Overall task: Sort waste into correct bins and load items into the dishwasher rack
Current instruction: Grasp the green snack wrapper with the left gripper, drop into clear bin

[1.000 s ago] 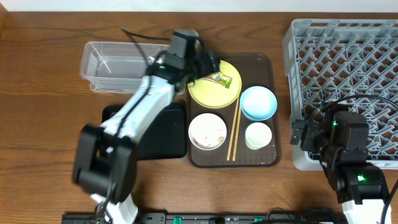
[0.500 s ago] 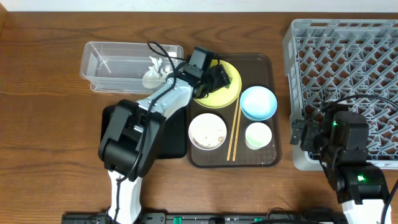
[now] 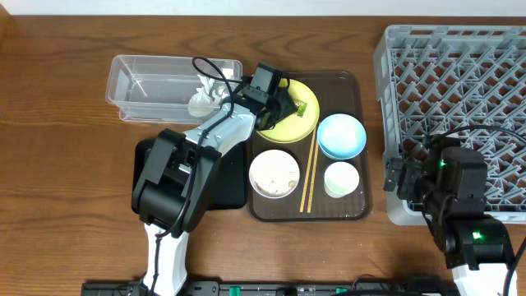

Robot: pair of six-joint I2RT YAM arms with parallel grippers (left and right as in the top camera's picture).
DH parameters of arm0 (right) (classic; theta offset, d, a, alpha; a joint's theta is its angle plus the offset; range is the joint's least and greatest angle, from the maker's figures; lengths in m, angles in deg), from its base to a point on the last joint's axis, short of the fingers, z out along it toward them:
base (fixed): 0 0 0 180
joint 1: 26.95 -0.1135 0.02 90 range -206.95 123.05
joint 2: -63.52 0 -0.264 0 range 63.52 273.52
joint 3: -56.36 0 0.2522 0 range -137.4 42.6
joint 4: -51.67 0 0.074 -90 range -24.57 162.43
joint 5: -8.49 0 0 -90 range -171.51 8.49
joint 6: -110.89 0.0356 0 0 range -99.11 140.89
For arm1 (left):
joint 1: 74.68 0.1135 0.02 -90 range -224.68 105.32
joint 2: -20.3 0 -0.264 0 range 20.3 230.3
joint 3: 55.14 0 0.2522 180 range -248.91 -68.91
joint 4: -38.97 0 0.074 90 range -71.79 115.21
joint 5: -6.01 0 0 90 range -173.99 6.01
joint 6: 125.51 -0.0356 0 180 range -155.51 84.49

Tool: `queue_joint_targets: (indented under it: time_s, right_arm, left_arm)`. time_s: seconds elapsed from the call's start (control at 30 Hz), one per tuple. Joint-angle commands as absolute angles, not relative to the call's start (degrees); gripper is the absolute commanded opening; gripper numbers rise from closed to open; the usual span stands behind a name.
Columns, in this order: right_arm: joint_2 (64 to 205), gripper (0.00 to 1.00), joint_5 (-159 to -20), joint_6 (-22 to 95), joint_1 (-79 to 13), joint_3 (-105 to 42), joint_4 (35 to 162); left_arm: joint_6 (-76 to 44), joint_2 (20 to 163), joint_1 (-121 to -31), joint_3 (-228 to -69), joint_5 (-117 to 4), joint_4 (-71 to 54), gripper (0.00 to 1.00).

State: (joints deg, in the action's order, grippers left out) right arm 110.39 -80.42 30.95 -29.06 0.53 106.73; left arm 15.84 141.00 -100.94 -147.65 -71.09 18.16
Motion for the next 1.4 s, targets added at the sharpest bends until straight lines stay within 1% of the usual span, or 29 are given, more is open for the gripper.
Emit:
queue_joint_targets:
  time_s: [0.0,0.13,0.3,0.33,0.4,0.67,0.7,0.73,0.87,1.1,1.27,1.37]
  right_arm:
    - [110.42,0.99,-80.49,31.59,-29.6,-0.67,106.62]
    - [110.42,0.99,-80.49,31.56,-29.6,-0.67,106.62]
    - [110.42,0.99,-80.49,31.59,-29.6,-0.67,106.64]
    - [110.42,0.99,-80.47,31.56,-29.6,-0.67,106.64]
    - [110.42,0.99,-80.49,31.56,-29.6,-0.67,106.64]
    - [110.42,0.99,-80.47,31.56,-29.6,-0.67,106.62]
    - [110.42,0.99,-80.47,31.56,-29.6,-0.67,106.64]
    - [110.39,0.99,-80.47,31.56,-29.6,-0.67,106.67]
    - [110.42,0.99,-80.47,31.56,-29.6,-0.67,106.8]
    - [110.42,0.99,-80.47,31.56,-29.6,-0.67,106.8]
    - [110.39,0.99,-80.49,31.56,-29.6,-0.67,107.28]
    - [110.42,0.99,-80.47,31.56,-29.6,-0.67,107.41]
  left_arm:
    - [16.67,142.31,-100.92,-147.78,-73.62,18.35,0.53]
    - [19.53,142.99,-100.92,-147.78,-73.6,18.49,0.51]
    - [19.69,144.0,-100.92,-147.78,-73.56,18.94,0.5]
    - [19.69,144.02,-100.92,-147.78,-73.58,18.94,0.45]
    - [19.69,144.02,-100.92,-147.78,-73.6,19.12,0.37]
    - [19.64,144.02,-100.9,-147.78,-73.25,18.51,0.19]
    - [19.23,143.95,-100.9,-147.8,-72.77,18.33,0.09]
    - [18.37,143.87,-100.9,-147.8,-72.4,17.98,0.06]
    - [15.55,141.75,-100.79,-147.8,-71.96,16.26,0.06]
    - [3.16,130.49,-100.52,-147.8,-71.7,13.81,0.06]
    - [1.83,121.75,-97.49,-147.8,-81.27,7.64,0.06]
    - [4.23,118.88,-93.88,-147.8,-86.13,3.67,0.06]
